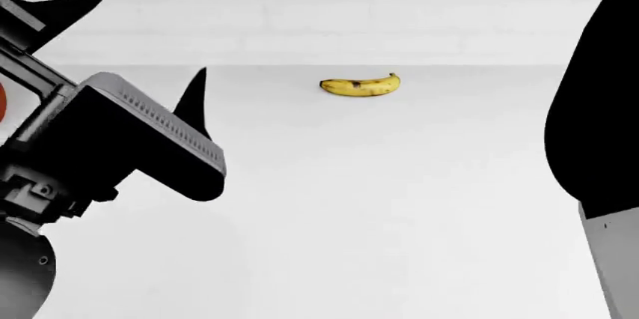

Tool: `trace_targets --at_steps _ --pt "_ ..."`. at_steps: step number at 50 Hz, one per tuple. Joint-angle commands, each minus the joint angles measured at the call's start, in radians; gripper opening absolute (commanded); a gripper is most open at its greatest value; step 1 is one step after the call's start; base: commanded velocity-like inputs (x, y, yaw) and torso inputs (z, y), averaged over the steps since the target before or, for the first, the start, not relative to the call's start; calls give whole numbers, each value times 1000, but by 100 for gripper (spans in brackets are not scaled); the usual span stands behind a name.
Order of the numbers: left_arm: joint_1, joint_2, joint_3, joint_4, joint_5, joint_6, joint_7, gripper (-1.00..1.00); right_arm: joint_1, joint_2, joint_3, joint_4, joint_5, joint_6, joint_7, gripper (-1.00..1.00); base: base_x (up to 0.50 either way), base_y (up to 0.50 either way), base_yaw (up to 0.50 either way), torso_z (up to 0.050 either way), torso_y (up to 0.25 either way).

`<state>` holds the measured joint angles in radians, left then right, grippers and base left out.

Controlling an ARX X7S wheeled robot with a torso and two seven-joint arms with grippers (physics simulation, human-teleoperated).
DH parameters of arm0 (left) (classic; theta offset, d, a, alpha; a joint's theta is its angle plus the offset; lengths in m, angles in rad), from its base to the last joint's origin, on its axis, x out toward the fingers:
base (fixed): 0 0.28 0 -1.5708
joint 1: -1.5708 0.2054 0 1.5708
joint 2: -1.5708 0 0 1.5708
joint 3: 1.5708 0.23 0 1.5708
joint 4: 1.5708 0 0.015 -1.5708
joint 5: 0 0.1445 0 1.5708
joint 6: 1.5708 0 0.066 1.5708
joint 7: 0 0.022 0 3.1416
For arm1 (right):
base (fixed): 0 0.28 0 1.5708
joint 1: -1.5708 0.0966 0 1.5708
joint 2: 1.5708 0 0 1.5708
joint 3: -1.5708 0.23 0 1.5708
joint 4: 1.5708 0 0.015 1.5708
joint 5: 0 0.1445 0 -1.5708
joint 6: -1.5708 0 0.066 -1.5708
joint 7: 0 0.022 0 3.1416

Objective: A wet mug is on the counter and needs to be dried. Pick it up and place it upside down in the open cabinet.

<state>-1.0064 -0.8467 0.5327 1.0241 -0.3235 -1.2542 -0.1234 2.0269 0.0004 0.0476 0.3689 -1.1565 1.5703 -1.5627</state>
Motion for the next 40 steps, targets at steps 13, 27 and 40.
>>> trace_targets --at_steps 13,27,40 --pt "84 180 -627 -34 -734 -252 -62 100 -337 0 53 -323 10 0 -8 100 0 0 0 0 0" --pt "136 221 -713 -91 -853 -249 -111 100 -584 9 17 -645 -20 0 -8 100 0 0 0 0 0" --pt "168 222 -749 -139 -854 -204 -157 100 -821 1 38 -863 6 0 -8 100 0 0 0 0 0"
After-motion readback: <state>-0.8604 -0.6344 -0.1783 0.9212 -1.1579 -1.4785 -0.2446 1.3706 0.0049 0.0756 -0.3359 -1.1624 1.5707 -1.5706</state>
